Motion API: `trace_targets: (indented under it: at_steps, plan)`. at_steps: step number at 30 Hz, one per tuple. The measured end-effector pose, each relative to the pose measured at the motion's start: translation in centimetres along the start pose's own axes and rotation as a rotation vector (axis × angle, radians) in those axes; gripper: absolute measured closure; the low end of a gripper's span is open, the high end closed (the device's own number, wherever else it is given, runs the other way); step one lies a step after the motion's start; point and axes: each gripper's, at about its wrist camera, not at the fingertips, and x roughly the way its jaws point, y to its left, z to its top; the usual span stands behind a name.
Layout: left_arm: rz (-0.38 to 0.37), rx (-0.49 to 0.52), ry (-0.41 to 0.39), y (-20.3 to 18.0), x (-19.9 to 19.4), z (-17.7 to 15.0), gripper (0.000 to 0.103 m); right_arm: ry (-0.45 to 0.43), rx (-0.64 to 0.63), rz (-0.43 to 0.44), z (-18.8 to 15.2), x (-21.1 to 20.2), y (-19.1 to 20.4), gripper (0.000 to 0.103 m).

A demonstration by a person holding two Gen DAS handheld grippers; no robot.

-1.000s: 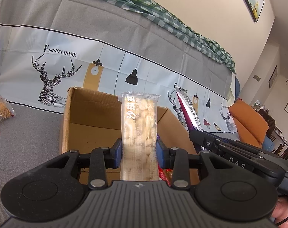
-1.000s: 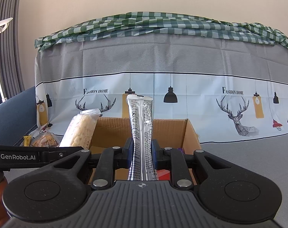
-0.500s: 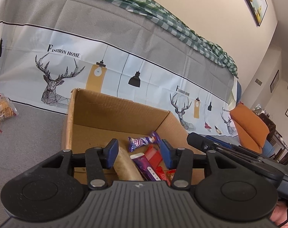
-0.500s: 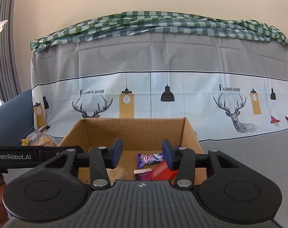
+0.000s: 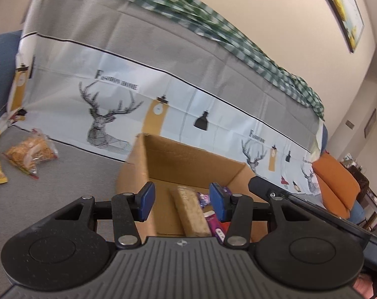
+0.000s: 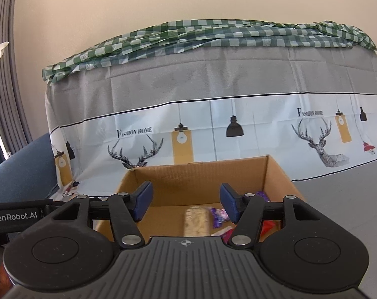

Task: Organize snacks
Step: 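Lower both snacks into the box and open both tools, then move both open tools back to the remaining snacks on the seat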

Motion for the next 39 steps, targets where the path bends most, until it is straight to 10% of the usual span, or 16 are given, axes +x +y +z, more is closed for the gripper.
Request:
trace_targets:
  at_steps: [9, 14, 26, 39]
  plan:
    - [0.073, -0.116, -0.024, 5.0, -2.3, 1.4, 0.061, 0.021, 0.045, 0.045, -1.0, 1.0, 5.1, 0.042]
    - [0.154, -0.171, -0.002, 7.5, -2.5, 1.4, 0.08, 0.039, 0.053, 0.095, -1.7, 1.6, 8.0, 0.07]
    - [0.258, -0.248, 0.044, 11.6, -2.2, 1.1, 0.08, 0.078, 0.074, 0.169, -2.7, 2.8, 11.5, 0.073]
    - [0.485, -0.347, -0.095, 18.6, -1.7, -1.7, 0.074, 0.111, 0.069, 0.315, -2.8, 3.9, 14.2, 0.071]
